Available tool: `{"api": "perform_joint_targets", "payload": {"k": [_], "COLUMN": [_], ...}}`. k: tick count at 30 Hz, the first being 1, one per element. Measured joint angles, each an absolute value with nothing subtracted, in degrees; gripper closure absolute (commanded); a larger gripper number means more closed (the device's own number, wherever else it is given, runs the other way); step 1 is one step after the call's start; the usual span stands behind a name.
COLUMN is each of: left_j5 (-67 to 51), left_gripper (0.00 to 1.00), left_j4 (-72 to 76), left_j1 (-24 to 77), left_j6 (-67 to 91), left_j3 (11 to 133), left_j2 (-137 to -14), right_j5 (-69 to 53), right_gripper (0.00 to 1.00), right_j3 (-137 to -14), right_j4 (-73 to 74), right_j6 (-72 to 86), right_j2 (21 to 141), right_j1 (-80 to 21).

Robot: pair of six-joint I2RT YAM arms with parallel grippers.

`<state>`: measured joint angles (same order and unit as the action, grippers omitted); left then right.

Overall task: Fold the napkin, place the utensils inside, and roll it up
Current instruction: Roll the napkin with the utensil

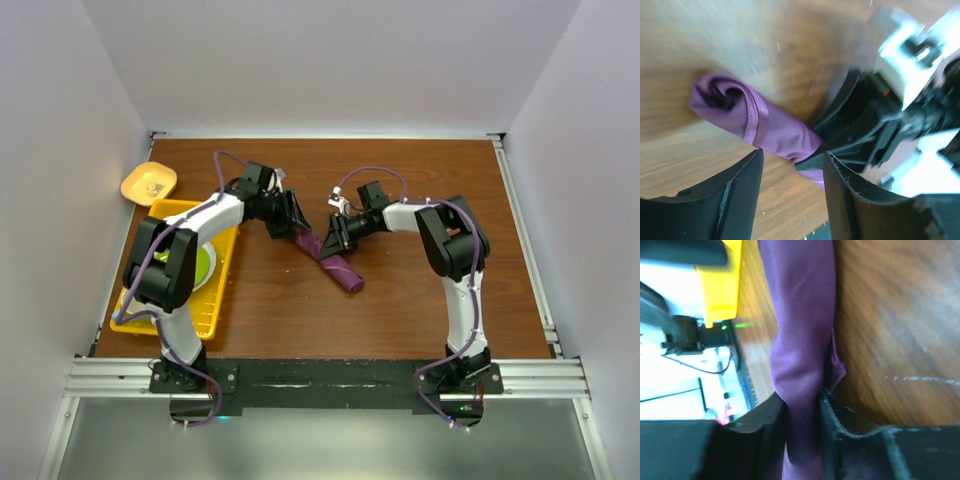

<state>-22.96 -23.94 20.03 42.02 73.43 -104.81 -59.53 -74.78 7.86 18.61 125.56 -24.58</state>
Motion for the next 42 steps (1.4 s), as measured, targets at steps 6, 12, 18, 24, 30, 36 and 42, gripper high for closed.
{"api": "perform_joint_targets", "payload": {"k": [6,12,18,24,30,36,42], "left_j5": [-29.47,-31.51,-32.38,-32.42,-32.32,-28.62,-24.03], "left_gripper": [0.53,0.55,0.57,0.54,0.49,0.47,0.47], "left_j4": [-17.96,-14.06,-13.8,-14.33,-16.27,-22.44,-25.67], "left_j1": [20.53,20.53,20.53,20.53,19.79,16.12,10.11], "left_j6": [44.01,44.38,44.38,44.47,46.15,49.01,49.98], "left_j3": [68.64,68.73,69.89,70.43,72.77,73.82,72.23], "left_j2": [-105.1,-105.93,-110.17,-110.63,-109.89,-105.56,-98.54], "right_j5": [-58.85,-51.51,-44.16,-33.43,-20.38,-1.87,11.0], "right_gripper": [0.43,0.42,0.31,0.27,0.2,0.25,0.33], "right_j3": [-79.48,-86.35,-88.03,-86.63,-85.58,-84.4,-84.68], "right_j4": [18.61,31.29,36.47,36.64,36.53,35.22,34.65], "right_j6": [13.61,6.31,2.37,1.02,-0.27,-0.67,-1.13], "right_j2": [125.51,125.49,123.31,116.97,111.55,108.73,109.93], "right_j1": [-24.36,-24.56,-24.64,-26.74,-32.27,-43.55,-51.0]}}
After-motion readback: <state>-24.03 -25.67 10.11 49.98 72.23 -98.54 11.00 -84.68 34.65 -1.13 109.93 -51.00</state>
